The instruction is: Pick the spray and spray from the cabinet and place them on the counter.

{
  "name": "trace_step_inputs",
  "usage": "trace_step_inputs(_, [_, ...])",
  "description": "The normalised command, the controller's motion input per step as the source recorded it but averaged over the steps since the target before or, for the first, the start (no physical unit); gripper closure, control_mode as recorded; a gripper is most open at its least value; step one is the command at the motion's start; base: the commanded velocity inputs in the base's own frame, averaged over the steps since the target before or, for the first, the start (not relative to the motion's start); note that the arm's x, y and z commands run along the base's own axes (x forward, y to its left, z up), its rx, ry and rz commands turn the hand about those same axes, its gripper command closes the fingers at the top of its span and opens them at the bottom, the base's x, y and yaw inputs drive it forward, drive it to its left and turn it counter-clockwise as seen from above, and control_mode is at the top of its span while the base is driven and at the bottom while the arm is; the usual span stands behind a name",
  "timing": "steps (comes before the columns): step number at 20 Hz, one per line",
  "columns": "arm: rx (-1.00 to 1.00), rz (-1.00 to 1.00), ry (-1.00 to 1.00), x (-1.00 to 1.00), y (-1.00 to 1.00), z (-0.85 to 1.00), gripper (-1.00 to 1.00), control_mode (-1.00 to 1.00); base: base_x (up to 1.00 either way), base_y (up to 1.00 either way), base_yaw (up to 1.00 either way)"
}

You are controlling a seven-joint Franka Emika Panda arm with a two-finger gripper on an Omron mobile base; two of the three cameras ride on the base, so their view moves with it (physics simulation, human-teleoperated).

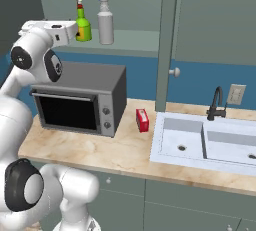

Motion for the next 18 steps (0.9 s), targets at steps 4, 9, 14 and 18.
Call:
trace_step_inputs(4, [0.00,-0.01,0.01,0.21,0.05,0.00,-1.00,-1.00,0.00,0.00,0.00])
trace_step_inputs(9, [0.00,-0.01,0.03,0.25,0.00,0.00,-1.00,-1.00,0.00,0.00,0.00])
trace_step_inputs(14, [0.00,0.00,0.03,0.27,0.00,0.00,-1.00,-1.00,0.00,0.00,0.00])
trace_step_inputs(18, [0.00,0.00,0.03,0.25,0.00,0.00,-1.00,-1.00,0.00,0.00,0.00])
